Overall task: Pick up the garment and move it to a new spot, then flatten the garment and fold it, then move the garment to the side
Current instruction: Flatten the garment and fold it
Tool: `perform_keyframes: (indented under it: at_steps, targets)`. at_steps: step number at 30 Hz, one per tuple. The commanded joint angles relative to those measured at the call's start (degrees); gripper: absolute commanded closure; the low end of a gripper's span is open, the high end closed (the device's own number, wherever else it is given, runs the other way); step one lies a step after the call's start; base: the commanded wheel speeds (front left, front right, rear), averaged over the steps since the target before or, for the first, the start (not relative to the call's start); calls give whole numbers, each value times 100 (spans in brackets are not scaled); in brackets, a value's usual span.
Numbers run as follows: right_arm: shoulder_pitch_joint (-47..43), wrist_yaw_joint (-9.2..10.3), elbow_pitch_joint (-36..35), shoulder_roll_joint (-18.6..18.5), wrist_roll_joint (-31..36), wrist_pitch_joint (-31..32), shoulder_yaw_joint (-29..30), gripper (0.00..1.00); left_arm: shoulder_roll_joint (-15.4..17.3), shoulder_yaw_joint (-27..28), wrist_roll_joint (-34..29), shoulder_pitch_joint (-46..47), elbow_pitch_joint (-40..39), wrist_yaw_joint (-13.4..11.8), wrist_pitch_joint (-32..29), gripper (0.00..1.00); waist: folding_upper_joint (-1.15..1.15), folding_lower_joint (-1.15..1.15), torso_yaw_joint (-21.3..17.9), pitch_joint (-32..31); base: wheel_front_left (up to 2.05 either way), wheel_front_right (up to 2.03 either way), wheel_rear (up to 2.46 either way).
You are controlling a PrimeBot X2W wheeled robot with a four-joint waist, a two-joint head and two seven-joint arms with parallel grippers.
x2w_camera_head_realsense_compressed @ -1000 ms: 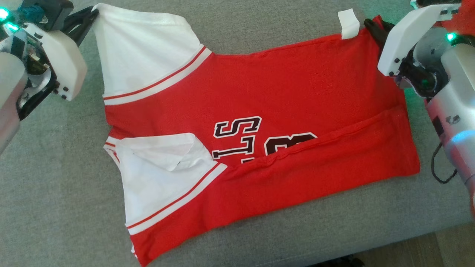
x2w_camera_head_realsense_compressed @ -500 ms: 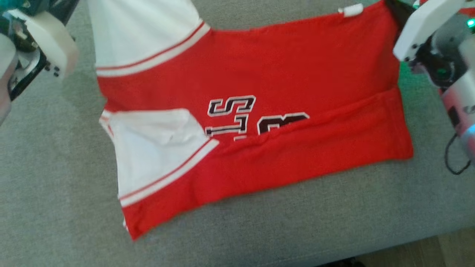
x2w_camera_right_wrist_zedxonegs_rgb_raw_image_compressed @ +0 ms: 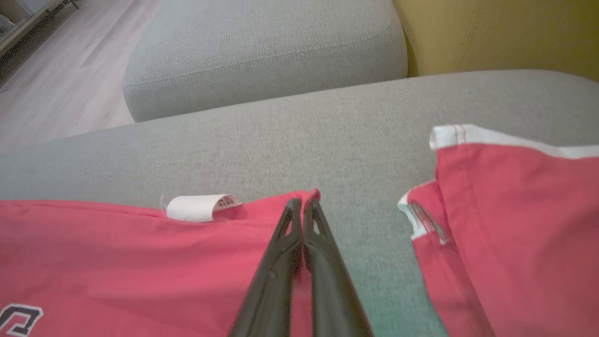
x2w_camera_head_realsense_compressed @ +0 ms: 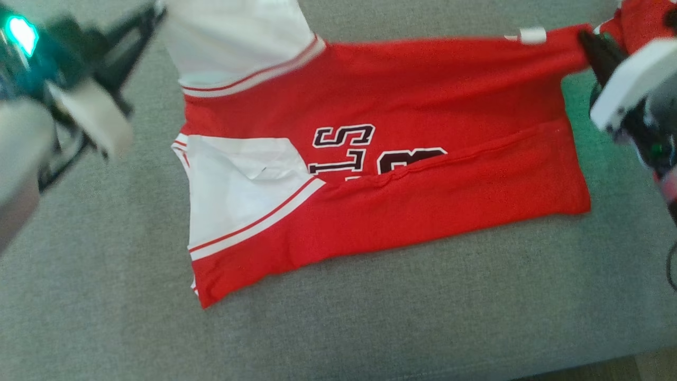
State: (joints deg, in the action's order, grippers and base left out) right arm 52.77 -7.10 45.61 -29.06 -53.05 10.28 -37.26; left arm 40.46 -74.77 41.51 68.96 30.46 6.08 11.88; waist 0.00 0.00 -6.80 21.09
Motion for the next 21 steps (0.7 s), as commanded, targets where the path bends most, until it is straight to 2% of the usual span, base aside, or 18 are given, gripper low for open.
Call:
perform_keyframes:
  at_steps: [1,5,13,18,21]
  targets:
    - [-199,-39,-227,-179,-63,-76,-29,100,345,216,-110,23,-244,-118,46,100,0,0,50,-91,0,0,0]
    - [-564,-39,-426,-319,-119,-150,-4,100,561,194,-152,-381,-678,-272,-62,100,0,0,115,-207,0,0,0]
    - [-1468,-39,-918,-749,-228,-196,197,100,1102,166,-204,-1297,-1962,-816,-441,100,0,0,273,-345,0,0,0]
    - [-1912,-39,-1197,-879,-214,-198,445,100,1423,159,-183,-1778,-2724,-1179,-622,100,0,0,324,-399,0,0,0]
    - [-2173,-39,-1298,-910,-174,-184,630,100,1511,154,-195,-2082,-3135,-1341,-772,100,0,0,362,-420,0,0,0]
